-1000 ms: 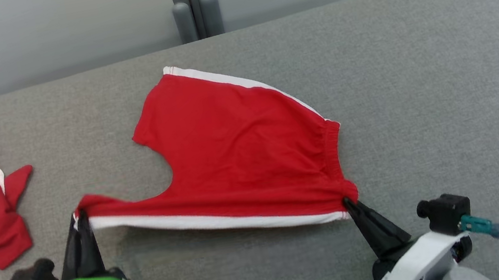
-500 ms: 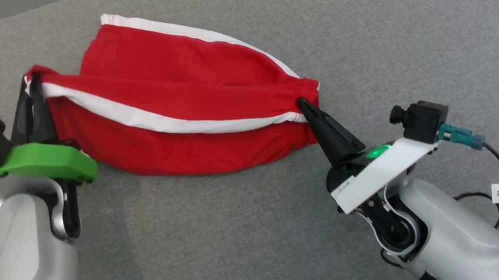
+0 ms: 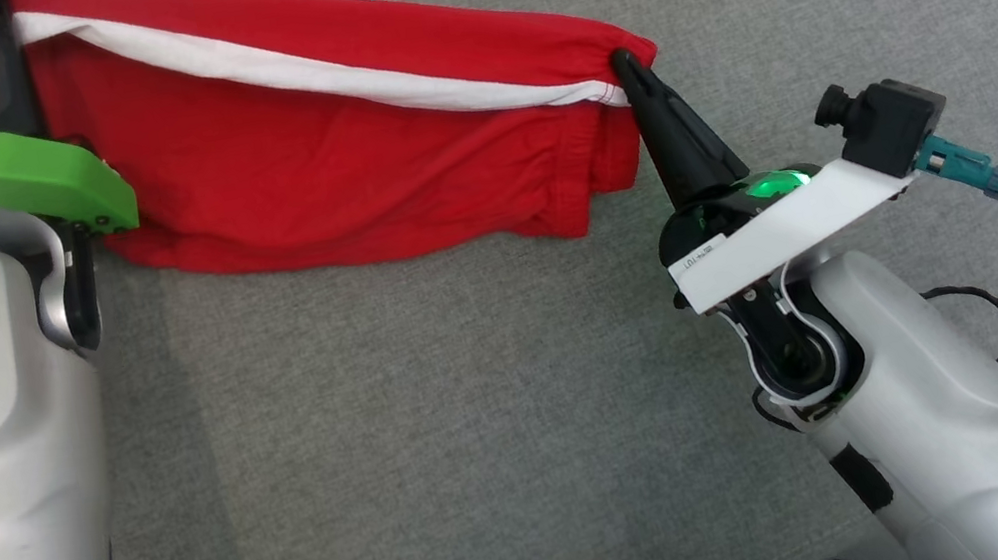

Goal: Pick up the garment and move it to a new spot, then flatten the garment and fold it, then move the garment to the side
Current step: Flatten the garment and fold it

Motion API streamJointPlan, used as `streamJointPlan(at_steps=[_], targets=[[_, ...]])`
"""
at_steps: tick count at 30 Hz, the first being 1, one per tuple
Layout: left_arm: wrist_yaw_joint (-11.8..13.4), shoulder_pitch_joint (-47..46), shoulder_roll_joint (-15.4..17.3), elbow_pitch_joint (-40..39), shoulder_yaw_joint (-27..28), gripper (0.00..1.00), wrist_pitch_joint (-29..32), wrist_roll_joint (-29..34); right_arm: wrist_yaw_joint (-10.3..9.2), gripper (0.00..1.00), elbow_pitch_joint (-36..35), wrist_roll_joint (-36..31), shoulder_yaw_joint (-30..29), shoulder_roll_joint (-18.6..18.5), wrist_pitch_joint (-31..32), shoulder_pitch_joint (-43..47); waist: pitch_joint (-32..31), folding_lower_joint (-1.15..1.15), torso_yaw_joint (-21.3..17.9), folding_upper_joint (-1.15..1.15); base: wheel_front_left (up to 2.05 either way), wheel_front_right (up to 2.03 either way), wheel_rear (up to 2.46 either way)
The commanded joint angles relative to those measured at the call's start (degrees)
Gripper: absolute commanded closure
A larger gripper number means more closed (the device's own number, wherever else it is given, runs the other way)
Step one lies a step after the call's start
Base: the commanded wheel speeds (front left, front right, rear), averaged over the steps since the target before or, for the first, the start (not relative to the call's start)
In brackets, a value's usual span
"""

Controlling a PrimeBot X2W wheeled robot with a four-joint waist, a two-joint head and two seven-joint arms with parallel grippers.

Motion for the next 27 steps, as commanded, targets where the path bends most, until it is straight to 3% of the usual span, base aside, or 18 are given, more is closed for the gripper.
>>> streamJointPlan(at_steps=[1,2,3,4,8,16,27], targets=[[0.3,-1.3,0.8,0.6,0.1,1.0,0.0,0.7,-0.06,1.0,0.2,-1.2,0.1,-0.1,-0.2,-0.4,1.2,0.0,-0.8,0.0,0.0,0.0,0.0],[0.3,-1.8,0.9,1.1,0.2,0.89,0.0,0.9,-0.06,0.85,0.2,-1.6,0.2,-0.1,-0.2,-0.5,1.3,0.0,-0.8,0.0,0.0,0.0,0.0],[0.4,-2.0,0.9,1.3,0.4,0.09,0.0,1.1,-0.06,0.58,0.3,-2.3,-0.1,-0.1,-0.2,-0.5,1.4,0.0,-0.9,0.0,0.0,0.0,0.0],[0.5,-2.2,0.8,1.6,0.6,0.0,0.0,1.4,-0.06,0.0,0.3,-3.8,-0.6,-0.2,-0.2,-0.5,1.3,0.0,-0.9,0.0,0.0,0.0,0.0],[1.0,-0.3,0.6,1.6,1.6,0.0,0.0,2.3,-0.06,0.0,0.4,-11.3,-3.8,-0.2,-0.2,1.3,0.1,0.0,-0.7,0.0,0.0,0.0,0.0],[0.8,6.2,-0.3,1.4,4.1,0.0,0.0,2.9,-0.06,0.0,-1.9,-27.2,-15.7,-0.1,-0.2,7.3,-4.4,0.0,0.1,0.0,0.0,0.0,0.0],[0.1,4.6,-0.3,12.3,1.4,0.0,0.4,1.2,-0.07,0.0,-2.5,-38.3,-23.3,-0.1,-0.2,11.3,-5.2,0.0,-0.4,0.0,0.0,0.0,0.0]])
